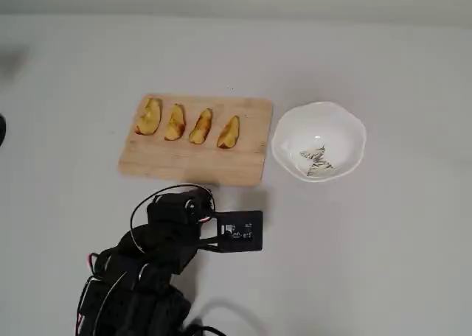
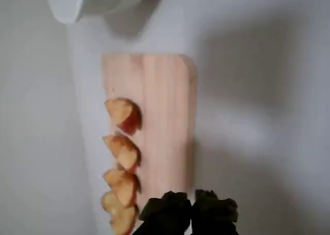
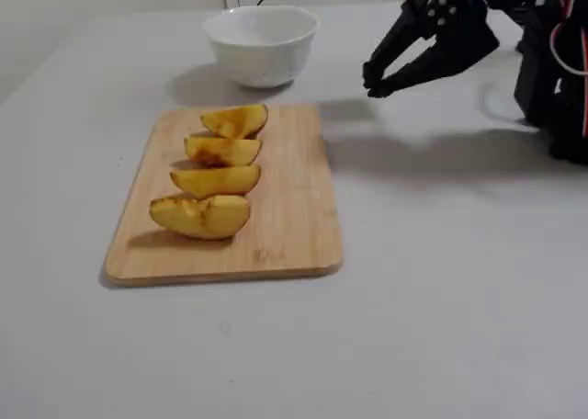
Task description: Pick up the leftmost apple slice from the cutting board and place it into the bowl
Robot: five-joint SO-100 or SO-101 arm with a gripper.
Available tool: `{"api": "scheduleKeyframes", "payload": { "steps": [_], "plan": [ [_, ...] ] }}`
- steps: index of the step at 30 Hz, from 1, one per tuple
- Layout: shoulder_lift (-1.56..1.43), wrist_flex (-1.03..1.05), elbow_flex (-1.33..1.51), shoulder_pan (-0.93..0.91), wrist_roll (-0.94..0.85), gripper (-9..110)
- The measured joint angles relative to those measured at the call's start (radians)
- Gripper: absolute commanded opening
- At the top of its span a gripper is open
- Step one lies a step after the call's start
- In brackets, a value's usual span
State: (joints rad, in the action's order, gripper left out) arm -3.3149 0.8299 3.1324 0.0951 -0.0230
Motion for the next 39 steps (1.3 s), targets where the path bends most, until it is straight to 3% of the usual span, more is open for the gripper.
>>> {"api": "scheduleKeyframes", "payload": {
  "steps": [10, 16, 28, 39],
  "plan": [
    [0.034, 0.008, -0.018, 0.336, -0.598, 15],
    [0.465, -0.057, -0.331, 0.397, -0.804, 20],
    [1.476, 0.120, -1.220, 0.460, -0.925, 21],
    [1.993, 0.252, -1.744, 0.463, -0.928, 21]
  ]
}}
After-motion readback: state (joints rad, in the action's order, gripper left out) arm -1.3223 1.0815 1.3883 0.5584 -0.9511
